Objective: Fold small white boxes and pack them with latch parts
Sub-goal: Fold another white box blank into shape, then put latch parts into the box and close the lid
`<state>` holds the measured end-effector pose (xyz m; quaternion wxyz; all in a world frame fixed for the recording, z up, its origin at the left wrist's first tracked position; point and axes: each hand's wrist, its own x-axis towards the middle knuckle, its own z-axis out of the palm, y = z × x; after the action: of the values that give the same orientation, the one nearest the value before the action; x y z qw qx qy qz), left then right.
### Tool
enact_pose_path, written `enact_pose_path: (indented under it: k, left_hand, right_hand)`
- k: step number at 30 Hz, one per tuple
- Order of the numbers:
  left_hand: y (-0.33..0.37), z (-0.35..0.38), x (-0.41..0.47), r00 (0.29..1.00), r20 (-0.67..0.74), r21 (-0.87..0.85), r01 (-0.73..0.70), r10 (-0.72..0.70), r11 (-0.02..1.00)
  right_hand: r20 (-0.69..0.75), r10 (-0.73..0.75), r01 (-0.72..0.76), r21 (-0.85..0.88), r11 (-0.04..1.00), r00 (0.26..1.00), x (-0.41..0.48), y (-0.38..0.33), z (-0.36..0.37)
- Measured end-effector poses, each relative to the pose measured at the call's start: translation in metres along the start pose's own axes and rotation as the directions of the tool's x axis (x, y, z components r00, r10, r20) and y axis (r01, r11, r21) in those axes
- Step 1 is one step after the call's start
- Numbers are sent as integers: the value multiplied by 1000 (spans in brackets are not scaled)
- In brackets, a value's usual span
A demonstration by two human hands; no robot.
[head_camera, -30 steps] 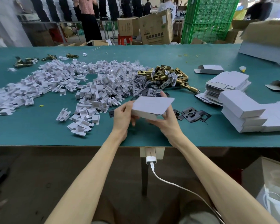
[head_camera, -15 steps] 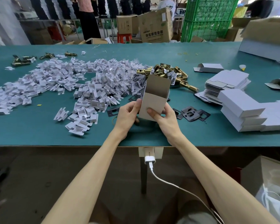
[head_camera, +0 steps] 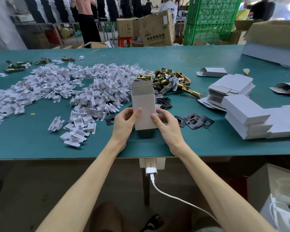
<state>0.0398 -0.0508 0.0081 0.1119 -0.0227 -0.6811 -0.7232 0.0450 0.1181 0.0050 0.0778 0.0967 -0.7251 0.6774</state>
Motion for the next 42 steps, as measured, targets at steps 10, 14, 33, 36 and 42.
enact_pose_path:
  k: [10, 14, 33, 36, 42]
  left_hand:
    - [12, 2, 21, 945, 256, -264, 273, -206, 925]
    - [10, 2, 22, 956, 218, -310, 257, -195, 915]
    - [1, -1, 28, 947, 259, -240, 255, -191, 937]
    - [1, 0, 27, 946, 263, -229, 253, -190, 940]
    - [1, -1, 27, 946, 258, -223, 254, -194, 941]
  right_hand:
    - [-26, 35, -33, 90, 995, 999, 1, 1, -4]
    - [-70, 52, -50, 32, 998, 996, 0, 1, 0]
    - [-144, 135, -158, -983, 97, 980, 153, 21, -86]
    - [-135, 114, -140, -989, 38, 984, 153, 24, -86]
    - [-72, 105, -79, -995, 57, 992, 146, 16, -83]
